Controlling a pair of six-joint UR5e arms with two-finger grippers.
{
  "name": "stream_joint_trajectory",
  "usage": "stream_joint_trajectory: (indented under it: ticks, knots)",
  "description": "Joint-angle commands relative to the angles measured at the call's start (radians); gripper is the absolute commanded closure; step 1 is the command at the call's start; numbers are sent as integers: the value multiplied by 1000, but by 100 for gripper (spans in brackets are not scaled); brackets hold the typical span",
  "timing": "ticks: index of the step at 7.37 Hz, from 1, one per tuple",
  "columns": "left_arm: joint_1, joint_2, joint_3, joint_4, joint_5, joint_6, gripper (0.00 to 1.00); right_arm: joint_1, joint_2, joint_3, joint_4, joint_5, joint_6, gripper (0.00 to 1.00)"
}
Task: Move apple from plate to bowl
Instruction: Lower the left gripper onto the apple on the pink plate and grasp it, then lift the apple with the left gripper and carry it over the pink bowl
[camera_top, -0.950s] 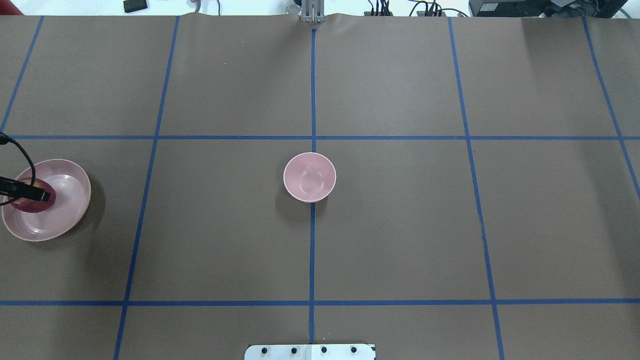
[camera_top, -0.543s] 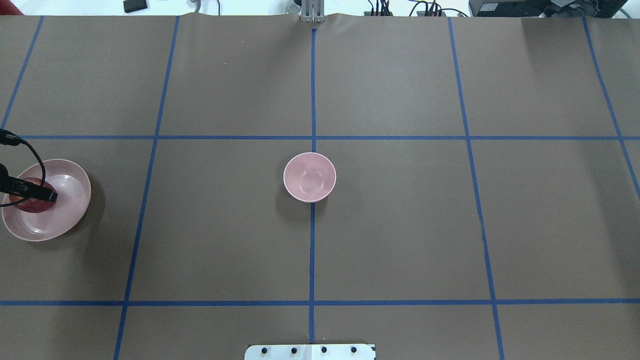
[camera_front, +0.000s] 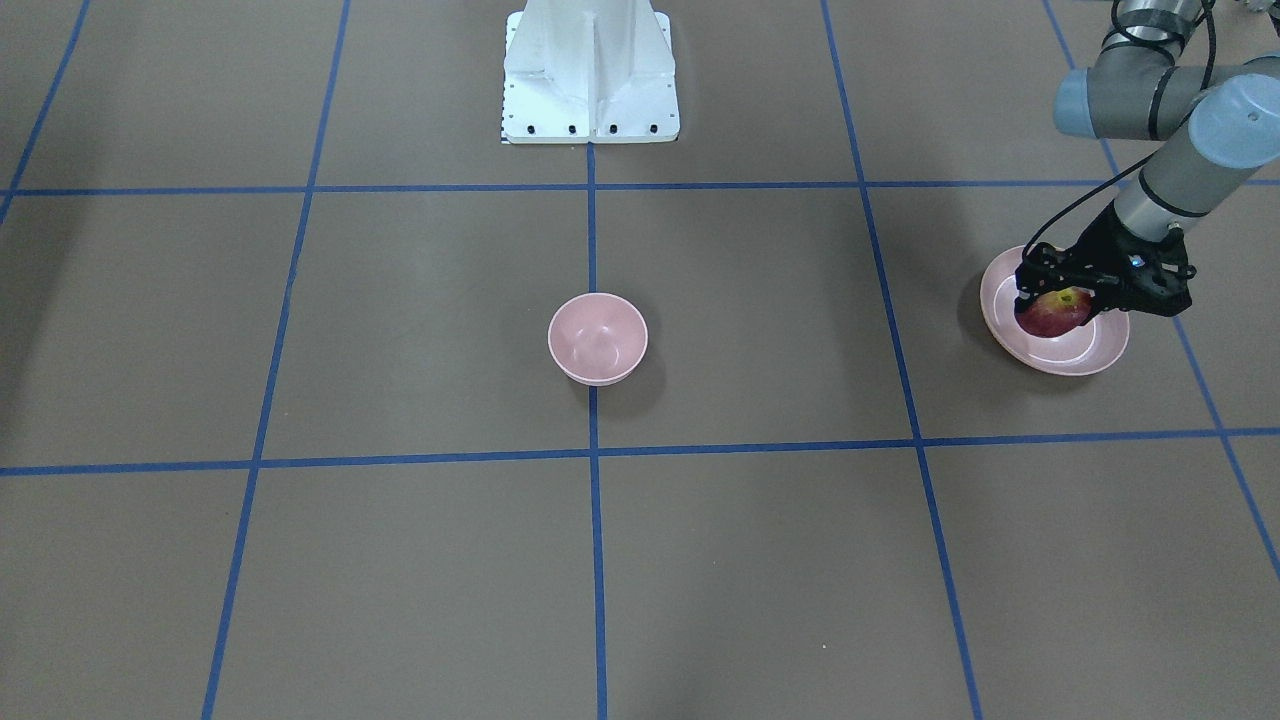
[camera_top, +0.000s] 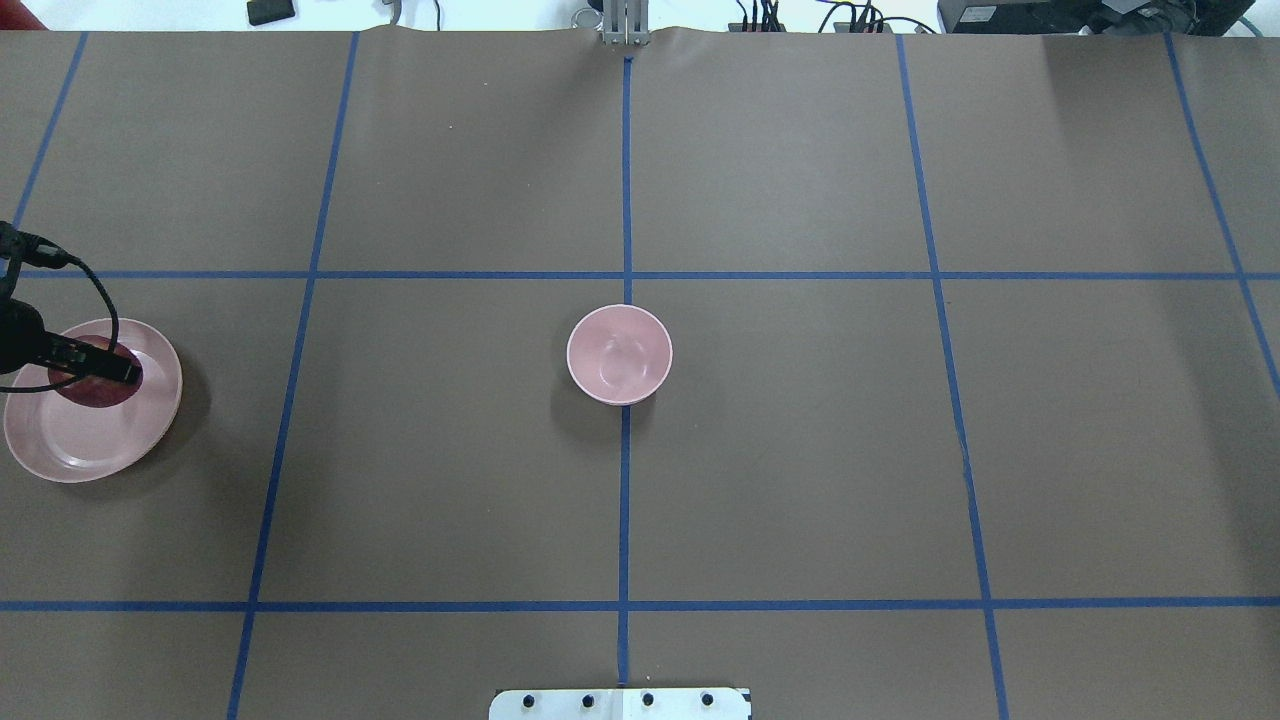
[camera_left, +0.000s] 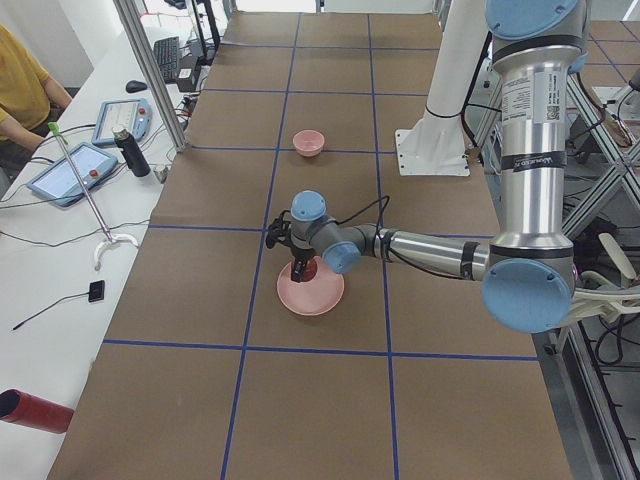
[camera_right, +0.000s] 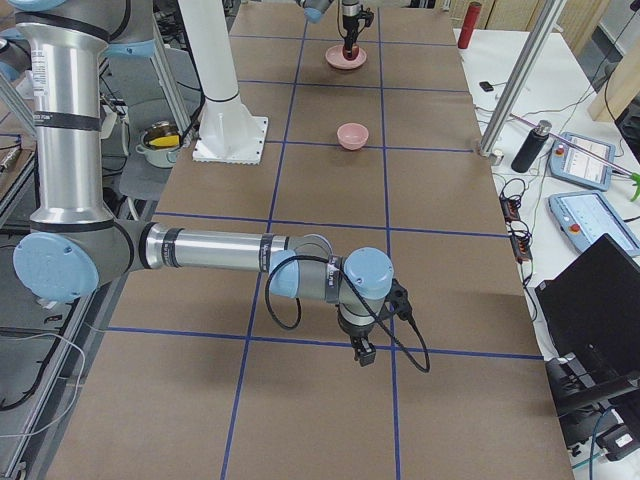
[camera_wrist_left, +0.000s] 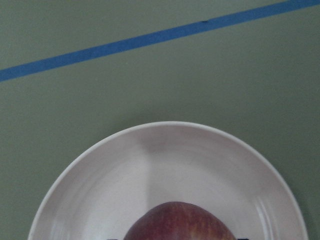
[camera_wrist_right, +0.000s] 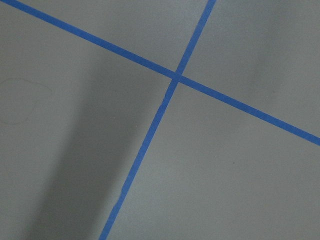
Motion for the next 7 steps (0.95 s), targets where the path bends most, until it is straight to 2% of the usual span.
stream_joint_trajectory:
  ticks: [1,3,4,5,7]
  knots:
    - [7,-196,-62,257,5,-114,100,2,-10,-3,-1,-3,5,0]
    - [139,-441,-49,432,11,-341,100,6,-12,-1,-1,-1,54,0]
    - [205,-561,-45,520,76,-452,100,9,-12,-1,-1,-3,66,0]
    - [285,-667,2,549,122,-577,100,11,-12,-3,-1,-3,66,0]
    - [365,-890,207,539,199,-734,100,12,-12,-3,-1,-3,66,0]
